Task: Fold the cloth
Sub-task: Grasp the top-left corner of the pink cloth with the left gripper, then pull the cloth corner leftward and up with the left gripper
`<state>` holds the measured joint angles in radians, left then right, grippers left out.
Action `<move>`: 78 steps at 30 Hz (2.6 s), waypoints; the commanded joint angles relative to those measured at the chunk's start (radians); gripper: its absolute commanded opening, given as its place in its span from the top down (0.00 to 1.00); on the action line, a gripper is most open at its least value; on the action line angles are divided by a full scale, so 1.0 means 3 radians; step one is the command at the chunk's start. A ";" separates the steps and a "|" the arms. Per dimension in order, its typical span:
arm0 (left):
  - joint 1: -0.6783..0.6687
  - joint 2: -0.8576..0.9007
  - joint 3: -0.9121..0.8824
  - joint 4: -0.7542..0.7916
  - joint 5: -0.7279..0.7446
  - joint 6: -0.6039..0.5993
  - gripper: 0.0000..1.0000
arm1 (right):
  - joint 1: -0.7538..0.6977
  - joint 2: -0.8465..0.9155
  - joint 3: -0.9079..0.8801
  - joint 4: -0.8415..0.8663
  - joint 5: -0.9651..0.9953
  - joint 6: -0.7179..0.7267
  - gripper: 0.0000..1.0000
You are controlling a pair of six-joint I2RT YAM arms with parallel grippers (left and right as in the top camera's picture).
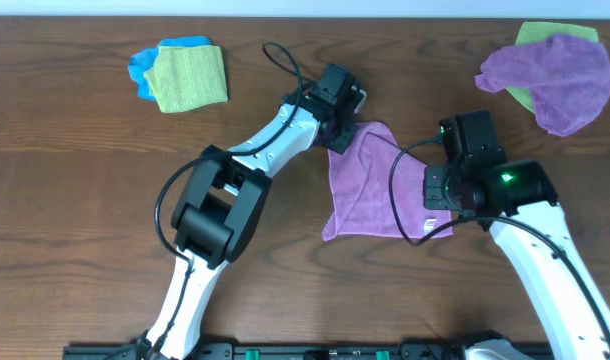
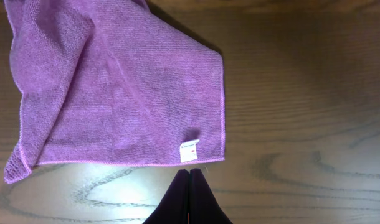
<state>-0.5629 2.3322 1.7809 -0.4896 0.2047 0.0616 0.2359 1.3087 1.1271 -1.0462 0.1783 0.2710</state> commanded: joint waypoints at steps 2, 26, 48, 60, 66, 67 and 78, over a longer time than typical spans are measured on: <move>0.0036 -0.0006 0.0066 -0.0003 -0.0280 0.0150 0.94 | -0.0013 0.0001 -0.0006 0.0023 -0.0010 0.0057 0.98; 0.0095 0.0211 0.0065 -0.0112 -0.0833 0.0285 0.94 | -0.0013 0.0001 -0.0006 -0.0004 -0.0006 0.0028 0.98; 0.0498 0.0210 0.0078 -0.0286 -0.1575 0.0446 0.94 | -0.0013 0.0003 -0.0018 0.0015 -0.0043 0.0032 0.98; 0.0412 0.0198 0.0931 -0.0790 -0.1047 0.0300 0.94 | -0.0013 0.0158 -0.0432 0.0907 -0.0389 0.0029 0.98; 0.0389 0.0197 0.1424 -0.1164 -0.0912 0.0142 0.94 | -0.0014 0.0556 -0.0432 0.1156 -0.0460 0.0000 0.98; 0.0381 0.0197 0.1507 -0.1277 -0.0898 0.0093 0.94 | -0.0022 0.0608 -0.0432 0.1179 -0.0441 0.0001 0.99; 0.0355 -0.0141 0.1830 -0.2215 -0.0163 -0.0318 0.94 | -0.0582 0.0806 -0.0388 0.1366 -0.0749 -0.0217 0.99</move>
<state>-0.4622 2.3634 2.3074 -1.1252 0.0925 -0.0006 0.1101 1.5494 1.0019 -0.6380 0.0154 0.2405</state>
